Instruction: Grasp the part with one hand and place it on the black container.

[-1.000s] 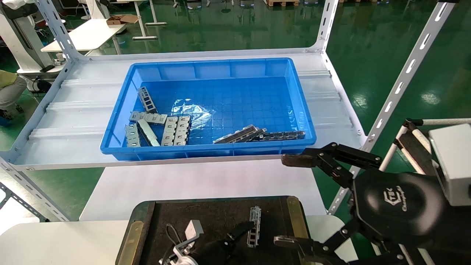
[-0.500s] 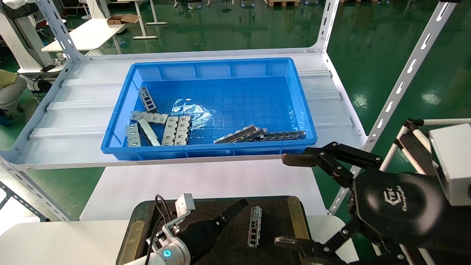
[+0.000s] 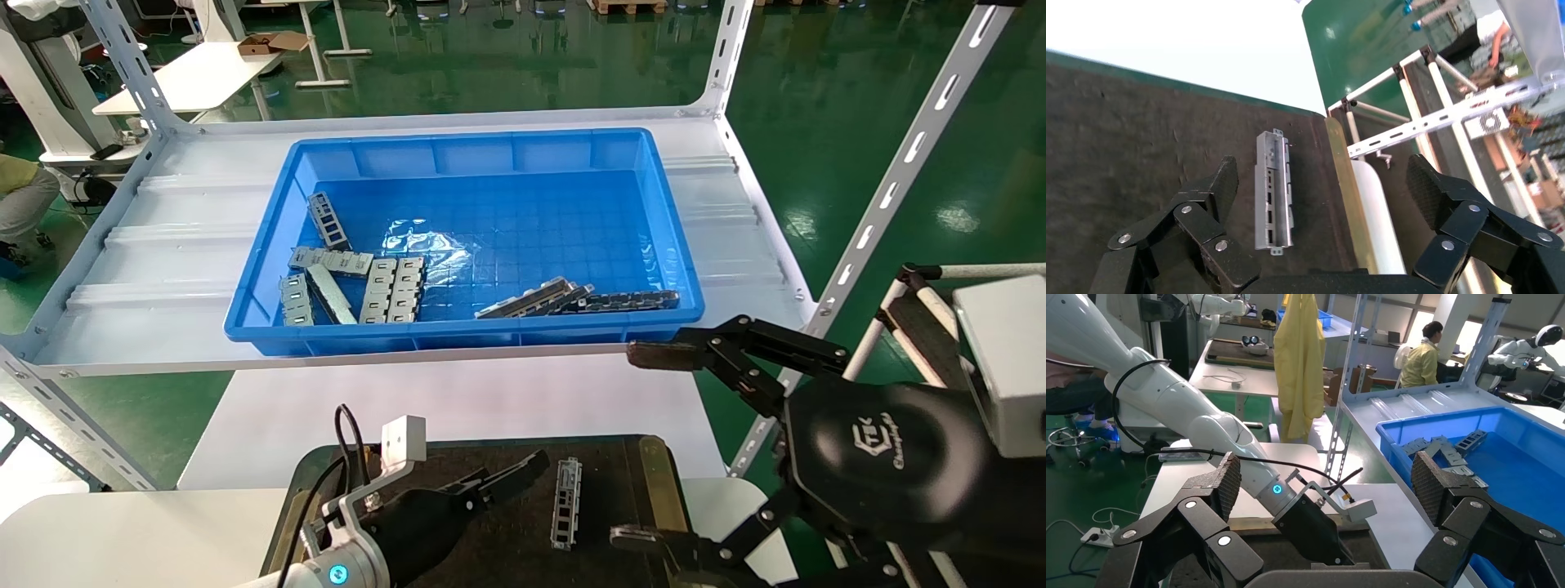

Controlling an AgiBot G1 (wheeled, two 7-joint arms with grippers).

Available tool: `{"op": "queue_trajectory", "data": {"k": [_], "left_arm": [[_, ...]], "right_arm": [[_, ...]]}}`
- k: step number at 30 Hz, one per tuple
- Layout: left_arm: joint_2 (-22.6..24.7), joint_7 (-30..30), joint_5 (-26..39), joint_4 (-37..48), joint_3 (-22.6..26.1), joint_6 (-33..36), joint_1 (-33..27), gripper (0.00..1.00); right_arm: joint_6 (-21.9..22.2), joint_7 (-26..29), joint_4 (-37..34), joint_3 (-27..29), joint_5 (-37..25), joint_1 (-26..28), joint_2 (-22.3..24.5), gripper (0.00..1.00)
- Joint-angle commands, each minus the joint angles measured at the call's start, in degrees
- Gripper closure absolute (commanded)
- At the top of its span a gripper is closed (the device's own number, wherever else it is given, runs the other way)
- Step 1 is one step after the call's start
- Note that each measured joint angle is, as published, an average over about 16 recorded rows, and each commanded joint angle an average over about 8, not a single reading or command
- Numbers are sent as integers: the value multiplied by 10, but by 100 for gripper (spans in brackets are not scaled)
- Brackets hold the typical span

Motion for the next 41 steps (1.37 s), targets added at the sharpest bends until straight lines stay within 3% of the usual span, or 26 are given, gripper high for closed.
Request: {"op": "queue_trajectory", "data": {"k": [1, 10, 19, 31, 38, 41], "left_arm": [[-11, 18, -14, -1, 21, -13, -8, 0], [-50, 61, -38, -4, 109, -87, -49, 0], [-95, 48, 2, -5, 209, -203, -87, 0], [-171, -110, 158, 1, 375, -396, -167, 0], [-202, -237, 259, 7, 462, -466, -237, 0], [-206, -264, 281, 8, 480, -479, -253, 0]], "right_arm": [[0, 0, 0, 0, 0, 0, 0, 0], [0, 0, 0, 0, 0, 0, 0, 0], [0, 0, 0, 0, 0, 0, 0, 0], [0, 0, 0, -1, 0, 0, 0, 0], [0, 0, 0, -1, 0, 0, 0, 0], [0, 0, 0, -1, 0, 0, 0, 0]]}}
